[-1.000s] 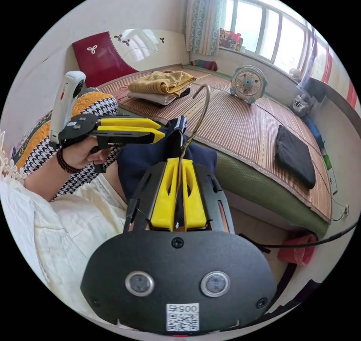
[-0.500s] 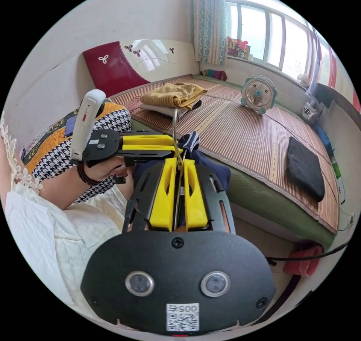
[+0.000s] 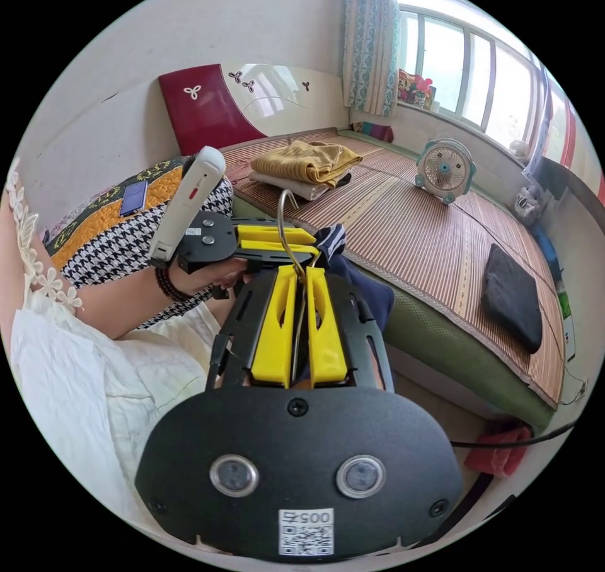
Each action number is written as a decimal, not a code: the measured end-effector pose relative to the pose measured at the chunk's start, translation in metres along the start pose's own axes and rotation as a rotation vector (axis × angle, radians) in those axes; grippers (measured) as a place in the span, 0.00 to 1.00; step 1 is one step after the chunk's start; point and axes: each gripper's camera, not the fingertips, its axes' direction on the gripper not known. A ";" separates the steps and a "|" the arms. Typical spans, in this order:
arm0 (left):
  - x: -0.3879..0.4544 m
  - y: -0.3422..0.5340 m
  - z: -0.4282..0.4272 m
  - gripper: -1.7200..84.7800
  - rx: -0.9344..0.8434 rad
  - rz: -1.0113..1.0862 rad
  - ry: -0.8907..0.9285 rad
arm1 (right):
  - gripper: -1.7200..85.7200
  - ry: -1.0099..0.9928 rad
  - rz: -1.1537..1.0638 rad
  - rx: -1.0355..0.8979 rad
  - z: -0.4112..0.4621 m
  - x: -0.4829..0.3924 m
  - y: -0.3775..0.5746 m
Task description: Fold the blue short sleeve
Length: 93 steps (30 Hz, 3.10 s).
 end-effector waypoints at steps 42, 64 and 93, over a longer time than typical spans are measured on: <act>-0.042 0.020 -0.037 0.05 0.157 -0.249 -0.160 | 0.01 -0.130 -0.026 0.064 -0.089 0.018 0.039; -0.047 0.004 -0.008 0.04 0.098 -0.219 -0.116 | 0.01 -0.089 -0.004 0.093 -0.100 0.038 0.042; -0.044 0.033 -0.063 0.07 0.075 -0.022 0.037 | 0.01 -0.044 0.082 0.053 -0.024 0.019 -0.007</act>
